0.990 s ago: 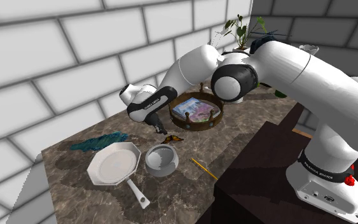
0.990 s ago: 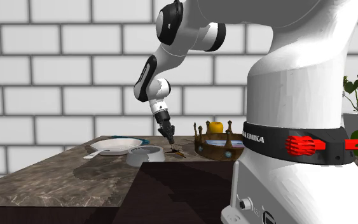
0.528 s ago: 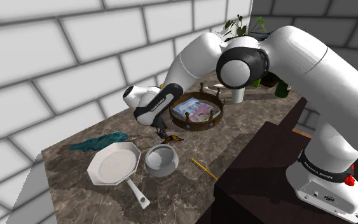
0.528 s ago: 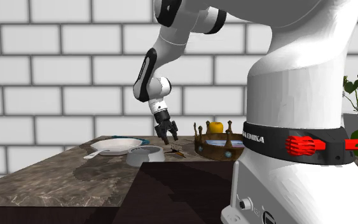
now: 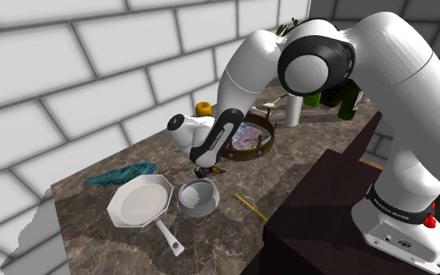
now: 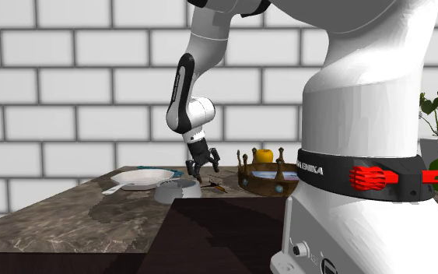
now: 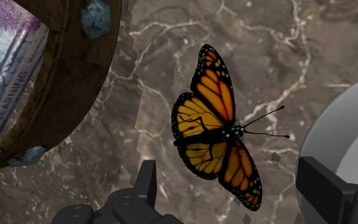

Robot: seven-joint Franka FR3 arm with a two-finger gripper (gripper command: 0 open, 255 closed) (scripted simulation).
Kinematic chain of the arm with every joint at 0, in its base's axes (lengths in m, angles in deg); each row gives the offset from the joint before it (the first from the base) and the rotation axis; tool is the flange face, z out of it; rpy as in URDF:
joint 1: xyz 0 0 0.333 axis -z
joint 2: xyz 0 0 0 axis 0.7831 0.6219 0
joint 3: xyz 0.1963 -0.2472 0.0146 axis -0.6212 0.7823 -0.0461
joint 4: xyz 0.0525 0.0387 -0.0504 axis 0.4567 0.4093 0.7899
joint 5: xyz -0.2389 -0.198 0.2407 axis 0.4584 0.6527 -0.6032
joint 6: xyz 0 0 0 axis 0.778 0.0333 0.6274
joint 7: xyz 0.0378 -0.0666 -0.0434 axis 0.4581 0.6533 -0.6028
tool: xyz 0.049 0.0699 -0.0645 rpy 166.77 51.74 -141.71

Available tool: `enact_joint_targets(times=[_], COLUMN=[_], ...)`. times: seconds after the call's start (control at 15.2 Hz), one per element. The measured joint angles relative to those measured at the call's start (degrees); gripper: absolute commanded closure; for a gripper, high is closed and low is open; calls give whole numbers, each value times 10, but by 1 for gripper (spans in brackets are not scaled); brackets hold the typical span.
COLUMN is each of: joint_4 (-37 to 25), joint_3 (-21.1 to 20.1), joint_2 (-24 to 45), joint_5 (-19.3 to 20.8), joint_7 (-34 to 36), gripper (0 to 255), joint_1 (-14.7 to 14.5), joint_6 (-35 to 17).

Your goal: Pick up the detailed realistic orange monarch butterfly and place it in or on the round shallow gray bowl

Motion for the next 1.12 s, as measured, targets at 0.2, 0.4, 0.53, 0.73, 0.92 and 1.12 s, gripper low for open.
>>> enact_joint_targets(times=[0.2,0.4,0.53,0.73,0.92,1.12], joint_4=[-6,-2,-4,-4,-4,-7], joint_3=[3,4,3,3,3,2], joint_2=[13,13,15,13,19,20], joint_5=[2,2,2,2,2,1], joint_7=[2,5,3,4,4,2], gripper=[0,0,0,255,255,255], joint_1=[3,1,2,1,2,2], joint_6=[-11,-14,-14,-15,-16,-16])
